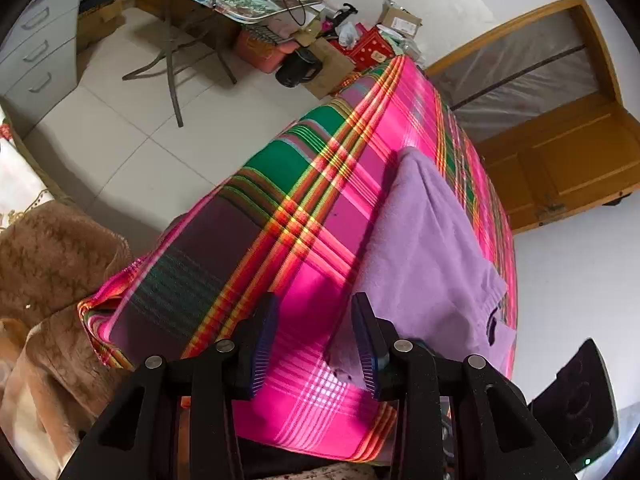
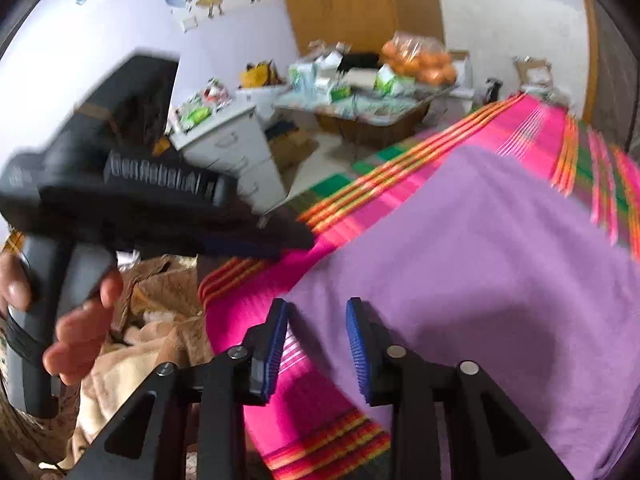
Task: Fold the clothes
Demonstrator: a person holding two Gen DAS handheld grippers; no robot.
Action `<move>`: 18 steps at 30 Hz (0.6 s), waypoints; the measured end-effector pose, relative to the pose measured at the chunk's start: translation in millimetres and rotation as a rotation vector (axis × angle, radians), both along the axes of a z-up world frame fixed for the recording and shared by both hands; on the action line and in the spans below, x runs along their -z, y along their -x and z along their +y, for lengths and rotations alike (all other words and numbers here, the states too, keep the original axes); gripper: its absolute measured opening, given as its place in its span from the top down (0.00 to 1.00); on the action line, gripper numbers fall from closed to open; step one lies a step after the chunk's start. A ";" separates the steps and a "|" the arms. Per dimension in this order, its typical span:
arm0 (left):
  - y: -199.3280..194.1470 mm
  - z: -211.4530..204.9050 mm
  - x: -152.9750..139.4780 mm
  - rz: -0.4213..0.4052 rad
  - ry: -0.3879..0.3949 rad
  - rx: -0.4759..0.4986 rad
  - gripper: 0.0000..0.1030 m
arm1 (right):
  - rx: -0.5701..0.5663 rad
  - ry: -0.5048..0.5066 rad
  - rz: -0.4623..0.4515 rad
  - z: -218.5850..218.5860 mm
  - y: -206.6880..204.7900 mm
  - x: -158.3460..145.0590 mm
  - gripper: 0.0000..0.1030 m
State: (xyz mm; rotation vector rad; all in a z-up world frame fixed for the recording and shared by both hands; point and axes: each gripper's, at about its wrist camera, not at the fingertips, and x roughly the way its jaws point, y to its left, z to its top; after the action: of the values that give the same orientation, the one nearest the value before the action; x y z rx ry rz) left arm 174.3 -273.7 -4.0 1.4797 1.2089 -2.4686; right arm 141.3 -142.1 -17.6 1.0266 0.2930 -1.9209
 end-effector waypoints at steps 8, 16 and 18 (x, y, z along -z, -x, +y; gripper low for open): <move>8.4 -1.7 -1.2 -0.003 0.003 0.009 0.63 | -0.081 0.064 0.055 -1.1 -19.8 -12.4 0.67; 23.9 2.8 -2.9 -0.012 0.018 0.031 0.63 | -0.022 -0.062 0.180 -22.4 -27.0 2.6 0.58; 30.3 4.7 -2.6 -0.017 0.016 0.041 0.63 | -0.032 -0.090 0.234 -28.7 -36.3 5.6 0.57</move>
State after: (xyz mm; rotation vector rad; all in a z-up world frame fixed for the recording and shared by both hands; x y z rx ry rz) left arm 144.0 -269.0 -1.4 1.5339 1.1656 -2.4792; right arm 177.7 -170.8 -23.2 0.8491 0.5292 -2.0156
